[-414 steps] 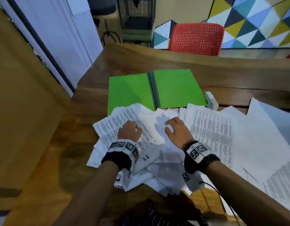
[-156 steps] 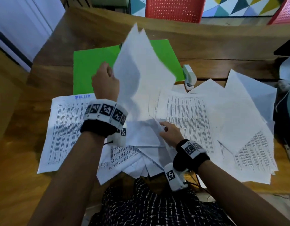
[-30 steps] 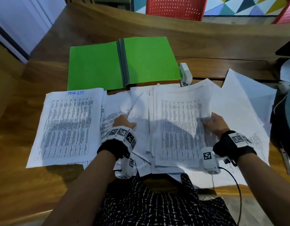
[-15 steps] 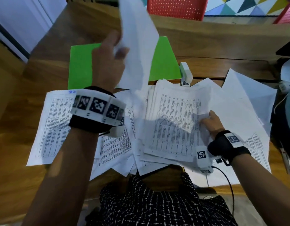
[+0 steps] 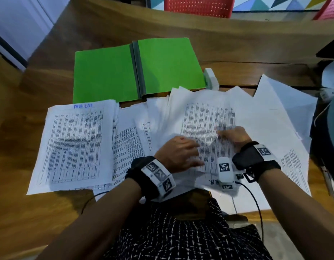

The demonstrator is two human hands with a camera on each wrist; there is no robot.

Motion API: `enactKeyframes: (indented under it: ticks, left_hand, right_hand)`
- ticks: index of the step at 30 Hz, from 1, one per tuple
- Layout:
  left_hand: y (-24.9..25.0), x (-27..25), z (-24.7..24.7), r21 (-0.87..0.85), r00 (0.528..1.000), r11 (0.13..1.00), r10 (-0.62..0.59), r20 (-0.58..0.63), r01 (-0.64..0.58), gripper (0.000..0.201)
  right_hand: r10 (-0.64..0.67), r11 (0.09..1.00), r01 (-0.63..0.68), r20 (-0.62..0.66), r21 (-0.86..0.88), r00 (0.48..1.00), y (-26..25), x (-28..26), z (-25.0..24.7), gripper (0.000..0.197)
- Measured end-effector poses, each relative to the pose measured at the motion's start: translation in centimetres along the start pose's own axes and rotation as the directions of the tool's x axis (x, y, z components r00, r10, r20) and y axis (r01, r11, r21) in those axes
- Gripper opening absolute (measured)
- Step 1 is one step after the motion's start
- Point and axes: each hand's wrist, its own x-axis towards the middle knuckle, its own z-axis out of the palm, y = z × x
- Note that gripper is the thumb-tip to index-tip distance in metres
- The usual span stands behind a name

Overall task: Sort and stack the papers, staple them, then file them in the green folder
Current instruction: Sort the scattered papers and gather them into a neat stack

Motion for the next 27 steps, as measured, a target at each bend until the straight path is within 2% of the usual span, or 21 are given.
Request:
enactKeyframes:
  ticks: [1, 2, 3, 4, 5, 6, 7, 8, 9, 10, 11, 14, 16, 17, 19, 20, 21, 23, 25, 26, 27]
  left_hand:
    - [-0.7, 0.1, -0.4, -0.016, 0.990, 0.996, -0.089, -0.112, 0.088, 0.060]
    - [-1.5, 0.1, -0.8, -0.031, 0.950, 0.976, -0.215, -0.225, 0.213, 0.062]
    - [-2.3, -0.1, -1.3, -0.073, 0.865, 0.915, -0.399, -0.304, 0.396, 0.057]
    - [-3.2, -0.5, -1.3, -0.147, 0.725, 0.785, -0.615, -0.310, 0.602, 0.050]
    - [-3.9, -0.9, -1.5, -0.219, 0.530, 0.578, -0.812, -0.244, 0.786, 0.048]
    - [-4.4, -1.2, -1.5, -0.268, 0.301, 0.328, -0.944, -0.136, 0.906, 0.052]
    - [-4.5, -1.4, -1.8, -0.292, 0.094, 0.095, -0.995, -0.015, 0.952, 0.060]
    - [-4.6, -1.6, -2.0, -0.282, -0.050, -0.073, -0.995, 0.088, 0.957, 0.070]
    - [-4.5, -1.5, -2.3, -0.244, -0.128, -0.166, -0.978, 0.164, 0.955, 0.078]
    - [-4.6, -1.3, -2.2, -0.227, -0.151, -0.204, -0.961, 0.231, 0.952, 0.082]
    - [-5.0, -0.8, -2.0, -0.245, -0.128, -0.202, -0.949, 0.290, 0.948, 0.083]
    - [-6.0, 0.7, -0.7, -0.521, 0.020, -0.217, -0.911, 0.412, 0.825, 0.093]
    - [-6.0, 1.1, -0.4, -0.603, 0.049, -0.213, -0.921, 0.387, 0.769, 0.093]
    - [-5.7, 1.2, -0.7, -0.591, 0.053, -0.188, -0.929, 0.366, 0.785, 0.079]
    - [-5.3, 1.2, -1.7, -0.532, 0.032, -0.106, -0.969, 0.245, 0.840, 0.045]
    - [-5.6, 1.2, -2.1, -0.513, 0.032, -0.067, -0.983, 0.182, 0.856, 0.039]
    - [-5.7, 1.2, -3.0, -0.522, 0.056, -0.018, -0.990, 0.127, 0.853, 0.038]
    - [-5.8, 1.4, -5.7, -0.571, 0.145, 0.106, -0.989, 0.022, 0.814, 0.030]
    - [-5.7, 1.6, -8.9, -0.639, 0.249, 0.211, -0.968, -0.031, 0.740, 0.023]
    - [-5.6, 1.6, -10.5, -0.684, 0.305, 0.257, -0.951, -0.053, 0.683, 0.023]
    - [-5.4, 1.6, -12.1, -0.728, 0.350, 0.299, -0.933, -0.087, 0.617, 0.027]
  right_hand:
    - [0.002, 1.000, -0.002, -0.029, -0.024, 1.000, 0.2, 0.0, -0.1, 0.019]
    - [0.000, 0.999, -0.002, -0.054, -0.036, 0.999, 0.3, 0.2, -0.3, 0.013]
    - [0.004, 0.999, -0.008, -0.079, -0.052, 0.997, 0.5, 0.3, -0.6, 0.006]
    - [0.014, 0.996, -0.024, -0.119, -0.083, 0.993, 0.6, 0.5, -1.0, 0.006]
    - [0.029, 0.993, -0.045, -0.140, -0.112, 0.990, 0.7, 0.6, -1.5, 0.007]
    - [0.021, 0.990, -0.044, -0.169, -0.131, 0.985, 0.7, 0.8, -1.8, 0.021]
    - [0.029, 0.989, -0.053, -0.171, -0.141, 0.985, 0.8, 0.8, -2.1, 0.036]
    - [0.025, 0.989, -0.048, -0.166, -0.141, 0.986, 0.8, 0.7, -2.1, 0.044]
    - [0.017, 0.991, -0.037, -0.147, -0.131, 0.989, 0.9, 0.6, -2.1, 0.043]
    - [-0.006, 0.992, -0.010, -0.127, -0.129, 0.992, 0.8, 0.2, -1.9, 0.035]
    - [-0.020, 0.992, 0.009, -0.081, -0.123, 0.996, 0.5, -0.4, -1.6, 0.024]
    - [-0.079, 0.989, 0.087, 0.070, -0.123, 0.994, -0.1, -1.9, 0.0, 0.018]
    - [-0.128, 0.986, 0.142, 0.141, -0.089, 0.982, -0.1, -2.6, 1.2, 0.019]
    - [-0.144, 0.986, 0.155, 0.153, -0.062, 0.978, 0.0, -2.8, 1.8, 0.023]
    - [-0.160, 0.987, 0.161, 0.160, 0.008, 0.974, 0.2, -3.0, 2.3, 0.032]
    - [-0.169, 0.986, 0.167, 0.158, 0.023, 0.973, 0.4, -3.0, 2.5, 0.035]
    - [-0.173, 0.985, 0.175, 0.150, 0.001, 0.973, 0.5, -2.9, 2.6, 0.033]
    - [-0.156, 0.984, 0.168, 0.158, -0.062, 0.975, 0.5, -2.7, 2.7, 0.023]
    - [-0.152, 0.981, 0.174, 0.218, -0.081, 0.964, -0.2, -3.0, 2.9, 0.028]
    - [-0.156, 0.984, 0.174, 0.258, -0.049, 0.954, -0.9, -3.4, 3.1, 0.028]
    - [-0.153, 0.987, 0.161, 0.288, -0.003, 0.945, -1.8, -4.1, 3.2, 0.019]
